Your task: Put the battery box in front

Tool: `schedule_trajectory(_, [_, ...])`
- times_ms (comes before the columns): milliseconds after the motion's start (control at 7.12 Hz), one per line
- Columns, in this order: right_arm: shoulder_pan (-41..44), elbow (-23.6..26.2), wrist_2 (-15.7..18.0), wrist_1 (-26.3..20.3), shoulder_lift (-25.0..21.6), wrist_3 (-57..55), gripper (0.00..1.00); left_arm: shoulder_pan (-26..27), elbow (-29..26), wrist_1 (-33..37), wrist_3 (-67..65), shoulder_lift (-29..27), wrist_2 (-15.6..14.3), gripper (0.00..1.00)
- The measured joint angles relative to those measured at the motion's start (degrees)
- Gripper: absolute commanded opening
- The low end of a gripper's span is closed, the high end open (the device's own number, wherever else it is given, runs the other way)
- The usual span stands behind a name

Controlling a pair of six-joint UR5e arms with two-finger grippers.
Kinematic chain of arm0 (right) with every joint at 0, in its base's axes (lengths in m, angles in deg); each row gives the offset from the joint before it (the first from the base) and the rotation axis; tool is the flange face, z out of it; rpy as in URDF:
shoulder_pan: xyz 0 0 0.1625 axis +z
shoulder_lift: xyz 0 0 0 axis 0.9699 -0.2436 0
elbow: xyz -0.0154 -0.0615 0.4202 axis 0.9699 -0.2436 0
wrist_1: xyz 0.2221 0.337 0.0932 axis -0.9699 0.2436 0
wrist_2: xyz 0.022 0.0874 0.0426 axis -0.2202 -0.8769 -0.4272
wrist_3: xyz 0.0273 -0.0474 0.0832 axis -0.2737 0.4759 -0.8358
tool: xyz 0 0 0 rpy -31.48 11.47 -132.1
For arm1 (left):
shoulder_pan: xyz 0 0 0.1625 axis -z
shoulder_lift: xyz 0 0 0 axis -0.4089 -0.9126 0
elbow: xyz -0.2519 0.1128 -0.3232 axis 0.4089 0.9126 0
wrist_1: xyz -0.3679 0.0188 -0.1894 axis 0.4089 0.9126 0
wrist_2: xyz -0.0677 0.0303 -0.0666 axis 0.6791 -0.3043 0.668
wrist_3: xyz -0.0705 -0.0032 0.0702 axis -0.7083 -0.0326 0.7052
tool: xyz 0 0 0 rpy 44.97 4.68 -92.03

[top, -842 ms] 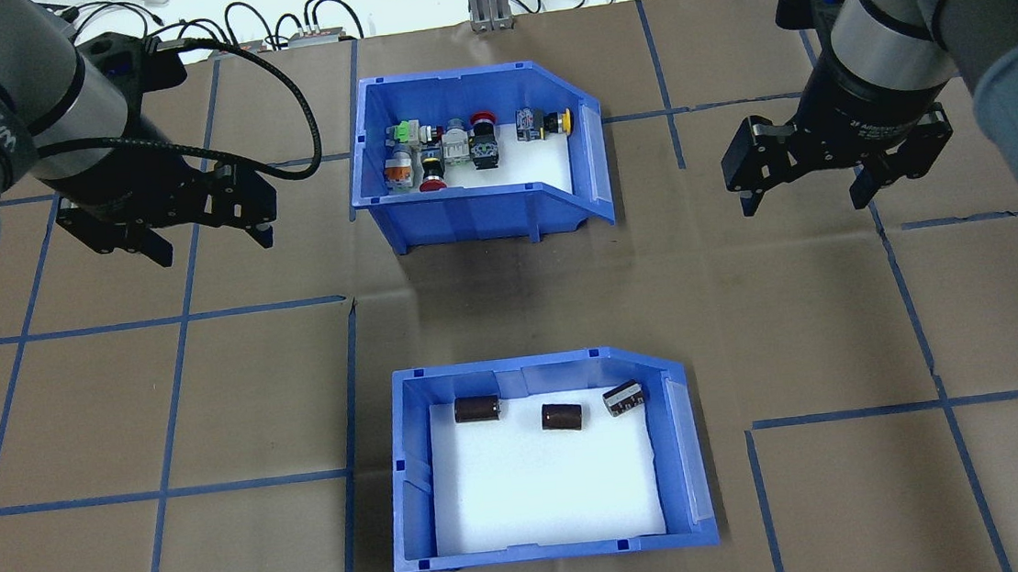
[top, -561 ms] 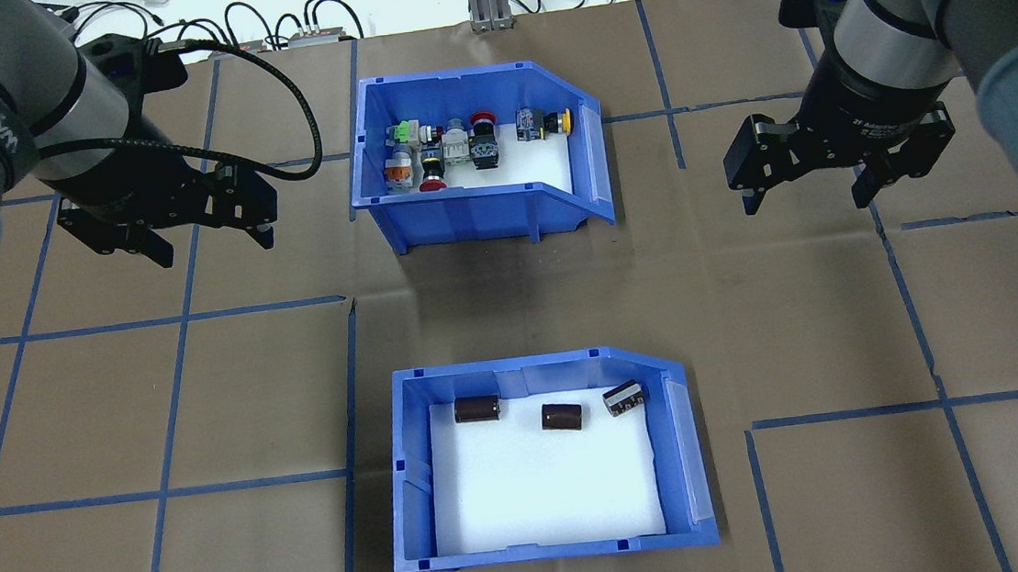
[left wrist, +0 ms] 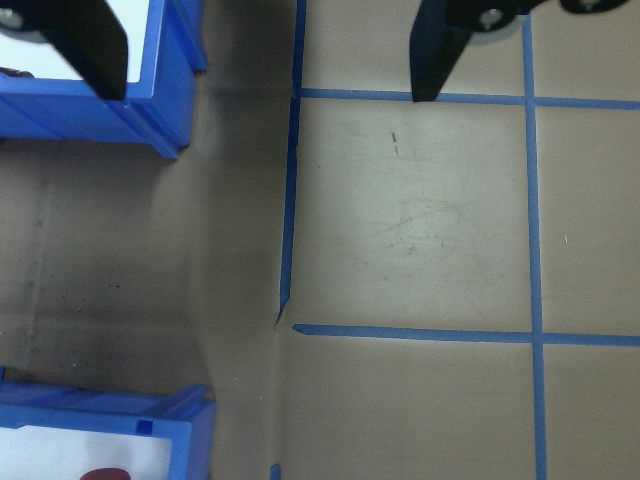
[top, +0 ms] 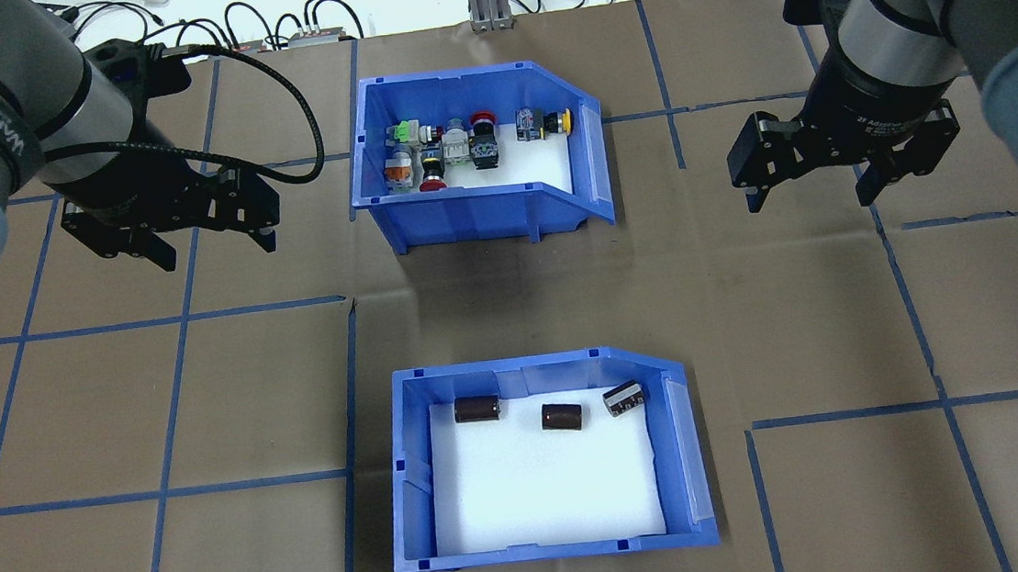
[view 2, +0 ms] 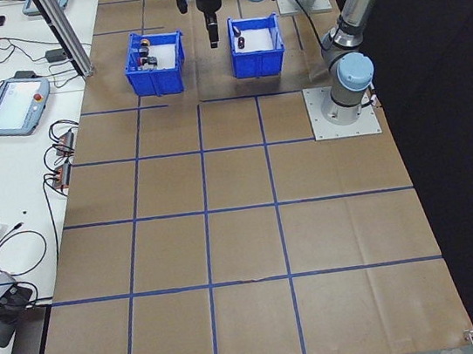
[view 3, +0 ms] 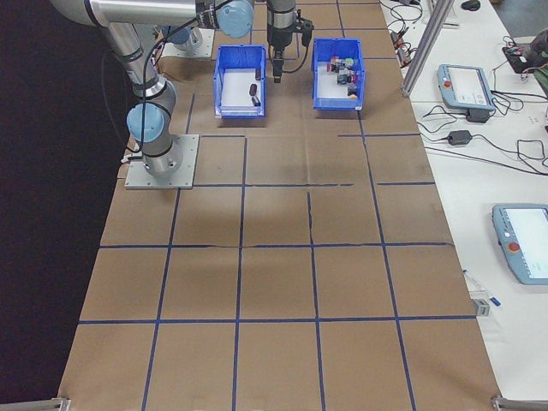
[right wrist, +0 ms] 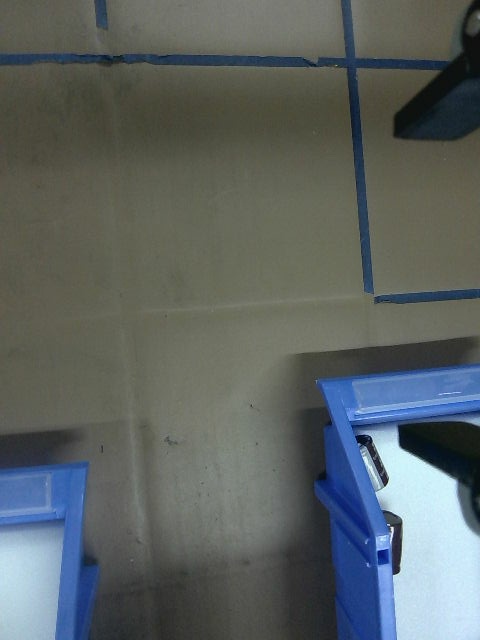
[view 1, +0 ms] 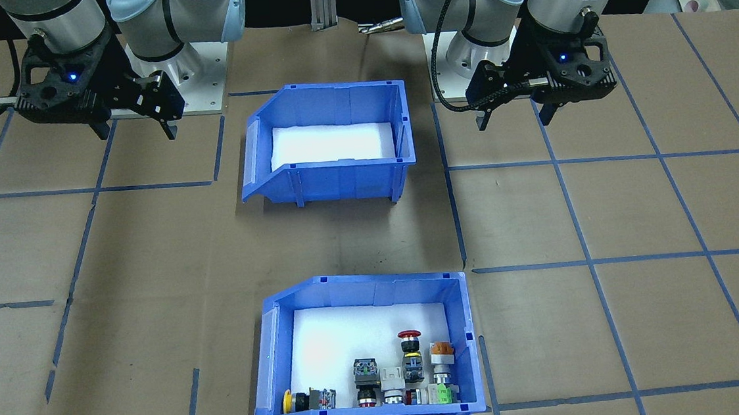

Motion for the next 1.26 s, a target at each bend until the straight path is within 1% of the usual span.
schedule_trajectory(281, [0.0,0.0,-0.5,-0.1,0.0,0.0,1.0,0.0,0.7,-0.5,-1.4,0.2,0.1,0.99])
schedule_trajectory(702, [0.0,-0.2,-0.5,-0.1,1.1,0.9,1.0,0.2,2.8,-0.6,-12.0,1.5,0.3,0.99])
schedule_trajectory(982, [0.0,-2.9,-0.5,1.0,4.3,7.1,1.0,0.8,3.9,-0.6,-21.0,1.9,0.7,0.99])
schedule_trajectory(1263, [0.3,-8.0,-0.6,1.4,9.5,17.5,1.0,2.4,7.8,-0.8,-33.7,3.9,0.9,0.99])
